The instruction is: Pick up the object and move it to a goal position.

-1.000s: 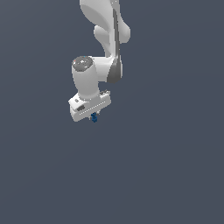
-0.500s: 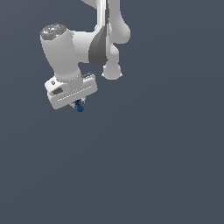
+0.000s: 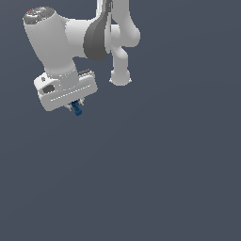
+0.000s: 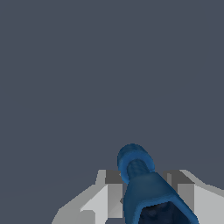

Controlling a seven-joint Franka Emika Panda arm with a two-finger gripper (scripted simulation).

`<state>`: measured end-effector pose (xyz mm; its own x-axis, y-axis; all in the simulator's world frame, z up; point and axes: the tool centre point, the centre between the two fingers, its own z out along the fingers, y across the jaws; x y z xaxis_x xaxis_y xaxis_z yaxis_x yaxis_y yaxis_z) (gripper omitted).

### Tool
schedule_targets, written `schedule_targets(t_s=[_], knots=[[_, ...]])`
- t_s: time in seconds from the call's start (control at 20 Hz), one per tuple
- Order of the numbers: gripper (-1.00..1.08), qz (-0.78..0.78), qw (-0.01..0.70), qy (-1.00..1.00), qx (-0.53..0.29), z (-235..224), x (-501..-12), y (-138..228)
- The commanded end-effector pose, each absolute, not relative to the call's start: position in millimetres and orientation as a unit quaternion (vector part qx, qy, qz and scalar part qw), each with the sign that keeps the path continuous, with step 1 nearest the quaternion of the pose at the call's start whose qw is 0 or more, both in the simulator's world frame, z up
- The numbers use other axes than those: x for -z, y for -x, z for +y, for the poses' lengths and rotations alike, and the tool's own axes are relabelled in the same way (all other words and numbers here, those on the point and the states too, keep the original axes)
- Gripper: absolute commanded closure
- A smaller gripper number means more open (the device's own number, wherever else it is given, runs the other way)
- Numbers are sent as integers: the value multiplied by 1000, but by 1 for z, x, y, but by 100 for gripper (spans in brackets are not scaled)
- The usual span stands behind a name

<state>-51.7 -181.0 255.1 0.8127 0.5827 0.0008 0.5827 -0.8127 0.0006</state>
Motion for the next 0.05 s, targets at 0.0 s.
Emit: schedule_targets(t_s=[0.0], knots=[[108, 306, 0, -952, 0, -182, -257, 51]])
